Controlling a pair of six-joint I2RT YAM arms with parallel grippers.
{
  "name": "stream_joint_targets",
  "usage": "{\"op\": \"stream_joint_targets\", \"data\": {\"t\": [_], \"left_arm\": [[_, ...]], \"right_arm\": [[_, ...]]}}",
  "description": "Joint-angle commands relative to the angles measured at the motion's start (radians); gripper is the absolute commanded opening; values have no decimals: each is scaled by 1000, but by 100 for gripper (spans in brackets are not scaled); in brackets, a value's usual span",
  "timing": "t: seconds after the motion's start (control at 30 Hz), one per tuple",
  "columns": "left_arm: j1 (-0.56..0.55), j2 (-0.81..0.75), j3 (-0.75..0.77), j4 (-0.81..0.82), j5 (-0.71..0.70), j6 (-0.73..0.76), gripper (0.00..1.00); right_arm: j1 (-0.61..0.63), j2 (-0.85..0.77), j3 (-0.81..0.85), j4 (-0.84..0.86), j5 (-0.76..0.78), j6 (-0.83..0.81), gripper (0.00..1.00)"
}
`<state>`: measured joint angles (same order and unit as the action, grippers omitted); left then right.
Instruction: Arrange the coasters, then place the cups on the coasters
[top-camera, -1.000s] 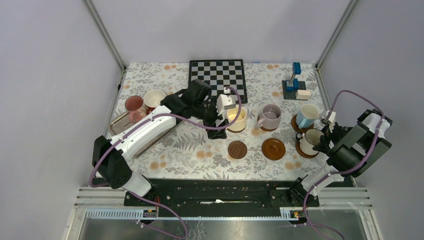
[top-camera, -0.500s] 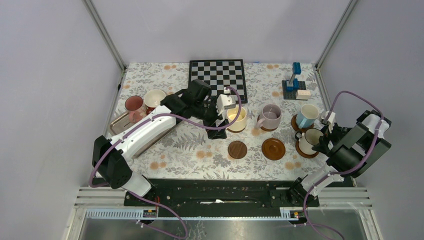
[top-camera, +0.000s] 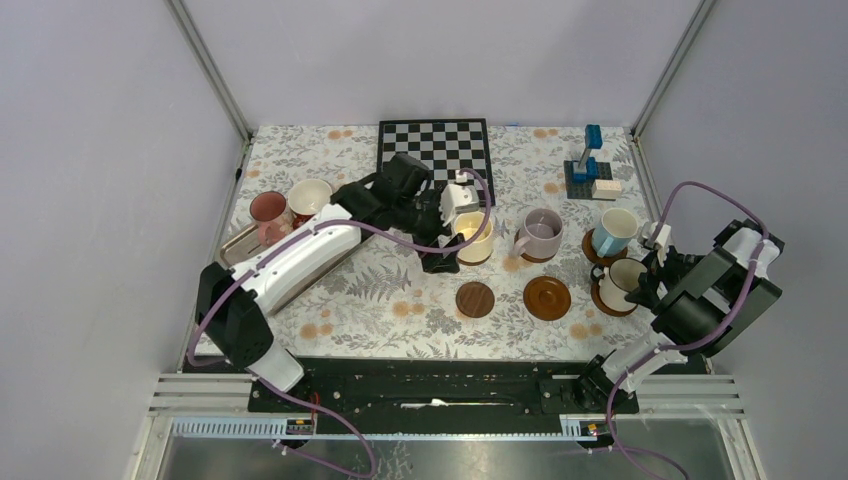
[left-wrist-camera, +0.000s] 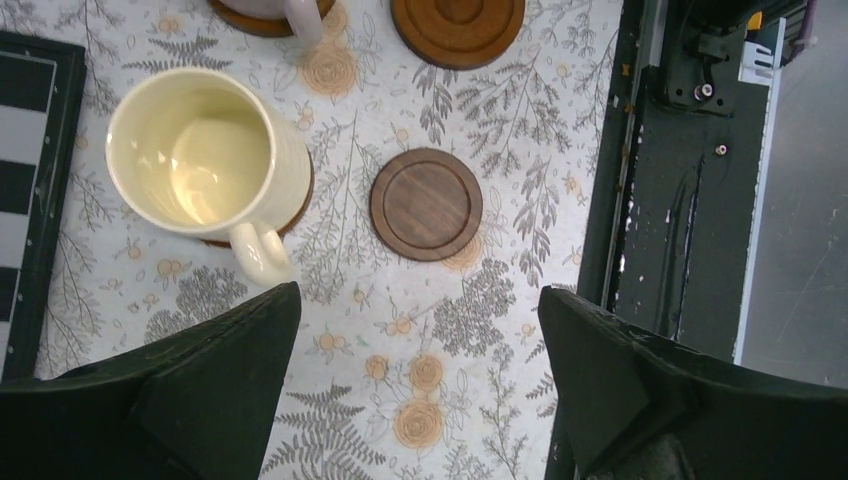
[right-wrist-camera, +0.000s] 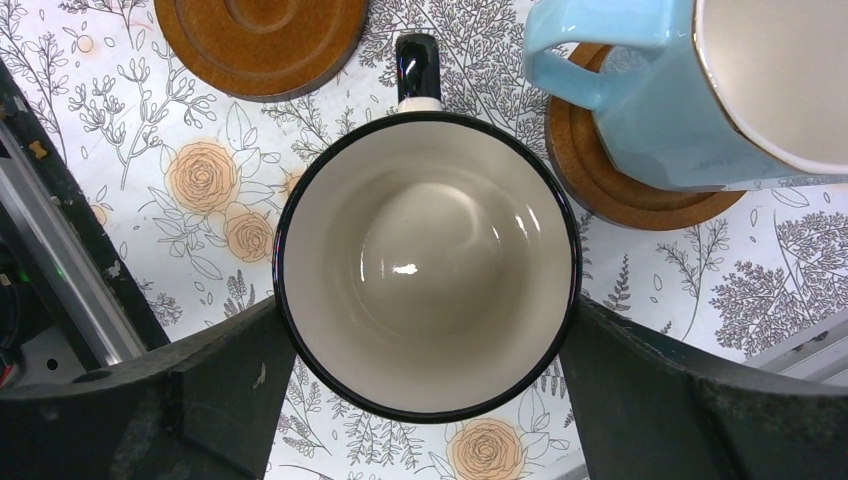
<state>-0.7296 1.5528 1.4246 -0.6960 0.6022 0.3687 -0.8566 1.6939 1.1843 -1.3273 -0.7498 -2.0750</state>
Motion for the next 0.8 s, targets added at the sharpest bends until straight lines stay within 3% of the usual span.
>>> {"op": "stream_joint_targets", "data": {"t": [0.0, 0.23, 0.53, 0.67, 0.77], "left_arm": [[-34, 48, 97, 53, 9, -7, 99], [-102, 213, 288, 195, -10, -119, 99], [-209, 477, 493, 473, -157, -274, 99], [-257, 559, 563, 531, -183, -250, 91], [-271, 629, 620, 530, -104, -237, 81]], "right_arm": [[-7, -62, 8, -38, -47, -432, 100], [-10, -71, -16, -27, -67, -466, 99], [-10, -64, -46, -11, -91, -506, 100], [-11, -59, -56, -13, -90, -535, 100], [-11, -63, -81, 4, -82, -562, 100]]}}
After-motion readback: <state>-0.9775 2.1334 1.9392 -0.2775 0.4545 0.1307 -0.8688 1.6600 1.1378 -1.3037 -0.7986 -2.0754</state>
